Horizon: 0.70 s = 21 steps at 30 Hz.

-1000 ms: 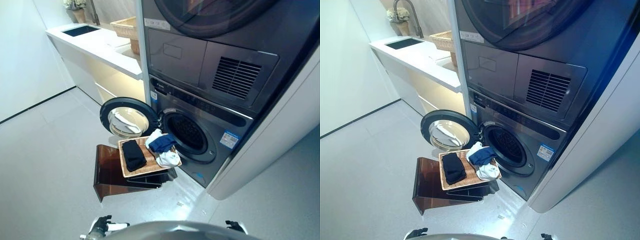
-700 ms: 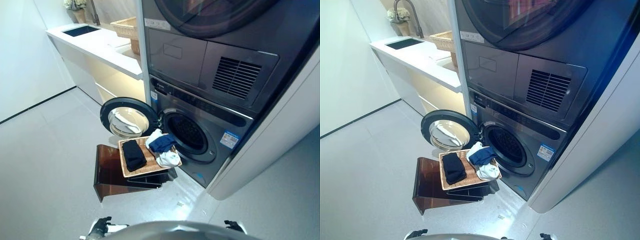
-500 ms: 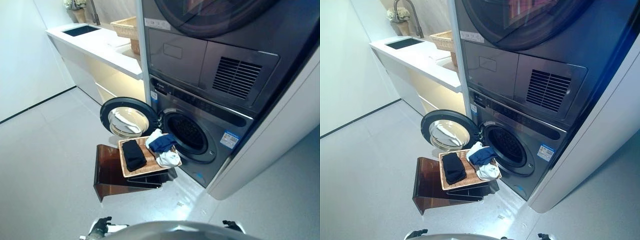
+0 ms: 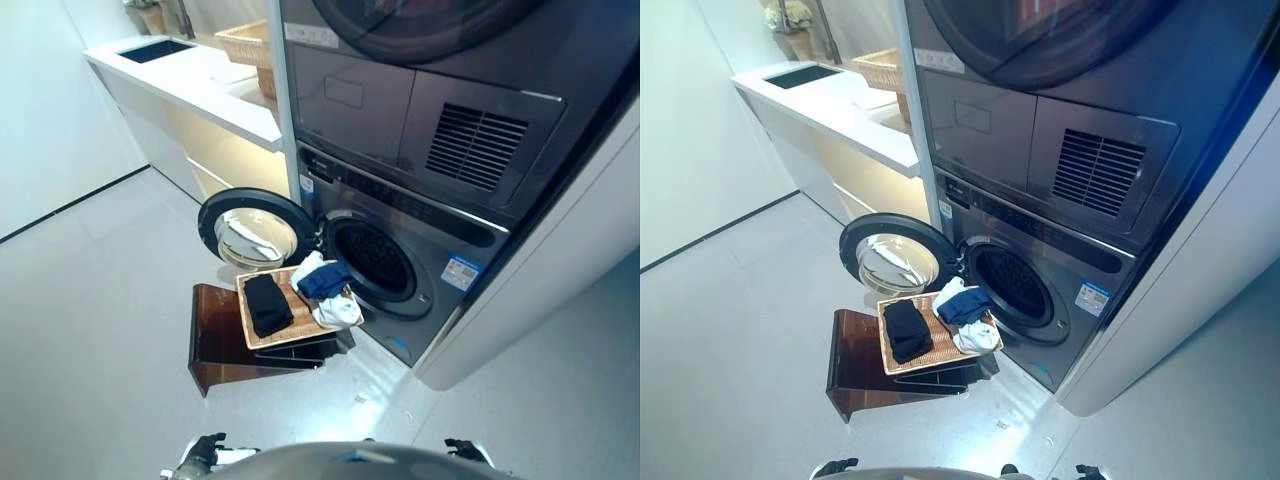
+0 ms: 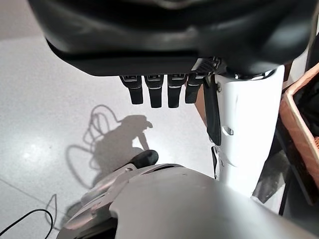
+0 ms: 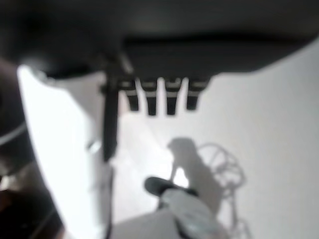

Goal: Pick up the clothes and place them into the washing machine

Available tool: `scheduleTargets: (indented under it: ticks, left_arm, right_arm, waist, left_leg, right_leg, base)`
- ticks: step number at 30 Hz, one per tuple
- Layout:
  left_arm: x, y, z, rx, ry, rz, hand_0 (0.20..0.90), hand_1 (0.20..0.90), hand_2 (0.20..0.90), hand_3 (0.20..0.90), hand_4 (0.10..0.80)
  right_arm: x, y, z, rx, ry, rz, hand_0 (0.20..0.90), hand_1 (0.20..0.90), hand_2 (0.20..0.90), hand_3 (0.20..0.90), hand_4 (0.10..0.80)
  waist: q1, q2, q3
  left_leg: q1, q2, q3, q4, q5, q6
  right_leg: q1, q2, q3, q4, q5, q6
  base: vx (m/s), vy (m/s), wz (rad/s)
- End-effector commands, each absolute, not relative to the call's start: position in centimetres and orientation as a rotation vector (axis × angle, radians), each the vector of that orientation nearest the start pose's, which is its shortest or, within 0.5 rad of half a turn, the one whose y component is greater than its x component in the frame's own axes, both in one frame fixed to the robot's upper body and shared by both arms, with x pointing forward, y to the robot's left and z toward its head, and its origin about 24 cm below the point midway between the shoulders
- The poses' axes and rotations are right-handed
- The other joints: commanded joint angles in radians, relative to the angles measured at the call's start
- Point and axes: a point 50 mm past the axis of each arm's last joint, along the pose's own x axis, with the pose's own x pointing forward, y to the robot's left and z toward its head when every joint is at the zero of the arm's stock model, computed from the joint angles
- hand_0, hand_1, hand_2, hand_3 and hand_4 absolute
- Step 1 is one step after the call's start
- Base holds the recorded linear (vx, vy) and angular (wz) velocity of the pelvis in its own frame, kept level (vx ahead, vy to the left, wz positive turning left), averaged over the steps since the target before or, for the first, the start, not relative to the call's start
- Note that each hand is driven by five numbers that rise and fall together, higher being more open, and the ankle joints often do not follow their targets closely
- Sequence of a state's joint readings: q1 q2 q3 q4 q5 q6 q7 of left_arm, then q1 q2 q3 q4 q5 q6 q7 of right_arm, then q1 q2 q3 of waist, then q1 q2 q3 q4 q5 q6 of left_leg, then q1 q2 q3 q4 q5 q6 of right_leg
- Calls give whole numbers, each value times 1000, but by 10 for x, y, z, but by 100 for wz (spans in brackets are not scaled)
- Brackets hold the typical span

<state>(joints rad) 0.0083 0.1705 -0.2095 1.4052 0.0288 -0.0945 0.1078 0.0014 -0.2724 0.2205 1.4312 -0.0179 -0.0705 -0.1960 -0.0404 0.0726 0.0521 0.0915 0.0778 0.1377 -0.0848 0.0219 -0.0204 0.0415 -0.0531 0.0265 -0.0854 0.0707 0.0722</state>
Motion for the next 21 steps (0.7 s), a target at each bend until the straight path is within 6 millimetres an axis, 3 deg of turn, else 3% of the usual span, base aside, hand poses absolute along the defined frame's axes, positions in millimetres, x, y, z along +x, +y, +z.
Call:
scheduleTargets:
  ticks: [1,3,5,7,10,11,12,17,19,21]
  left_arm:
    - [85,228,-165,401,1242,66,900,900,900,900,800]
    - [89,230,-164,393,1229,86,900,900,900,900,800]
    - [89,231,-164,393,1227,90,900,900,900,900,800]
    - [94,230,-163,389,1213,87,900,900,900,900,800]
    - [109,225,-160,398,1169,65,900,900,900,900,800]
    - [112,223,-160,390,1159,66,900,900,900,900,800]
    - [114,222,-159,375,1155,76,900,900,900,900,800]
    - [116,224,-158,370,1144,93,900,900,900,900,800]
    - [116,224,-158,366,1143,96,900,900,900,900,800]
    - [115,224,-159,360,1146,95,900,900,900,900,800]
  right_arm:
    - [85,-267,-155,-531,1253,-198,900,900,900,900,800]
    - [86,-270,-153,-534,1244,-208,900,900,900,900,800]
    - [90,-271,-152,-538,1231,-214,900,900,900,900,800]
    - [94,-276,-149,-551,1211,-224,900,900,900,900,800]
    - [103,-283,-144,-581,1176,-229,900,900,900,900,800]
    - [105,-285,-143,-589,1171,-228,900,900,900,900,800]
    - [109,-288,-141,-596,1165,-233,900,900,900,900,800]
    - [116,-291,-137,-613,1146,-238,900,900,900,900,800]
    - [118,-290,-138,-610,1140,-231,900,900,900,900,800]
    - [121,-288,-138,-607,1141,-223,900,900,900,900,800]
  waist:
    - [11,-12,48]
    - [9,-8,58]
    - [9,-10,63]
    - [11,-29,87]
    - [18,-57,133]
    - [28,-62,141]
    - [26,-62,137]
    - [45,-57,139]
    - [49,-47,138]
    - [52,-45,130]
  left_leg:
    - [-8,-2,-29,-3,-6,-38]
    - [-13,25,-38,-3,15,-51]
    - [-11,33,-45,-3,26,-54]
    - [-58,38,-60,102,7,-54]
    - [-165,-12,-109,269,-11,-51]
    - [-205,-65,-166,279,-16,-38]
    - [-250,-98,-208,234,-3,-22]
    - [-338,-106,-249,137,75,-13]
    - [-317,-76,-220,95,85,-9]
    - [-316,-84,-205,122,69,4]
  right_leg:
    - [-19,27,13,19,-40,-11]
    - [-21,51,21,35,-64,-29]
    - [-19,61,23,42,-75,-36]
    - [-22,64,24,67,-88,-49]
    - [-38,47,9,102,-91,-61]
    - [-48,43,12,105,-92,-61]
    - [-49,46,10,98,-92,-58]
    - [-42,57,28,102,-114,-52]
    - [-34,66,45,126,-148,-48]
    - [-27,48,46,148,-182,-41]
  base:
    - [21,-174,-5]
    - [36,-211,6]
    - [24,-164,8]
    - [-16,-195,17]
    - [-58,-117,29]
    - [3,-14,11]
    - [23,5,7]
    - [101,87,-17]
    - [132,199,-28]
    - [143,236,-23]
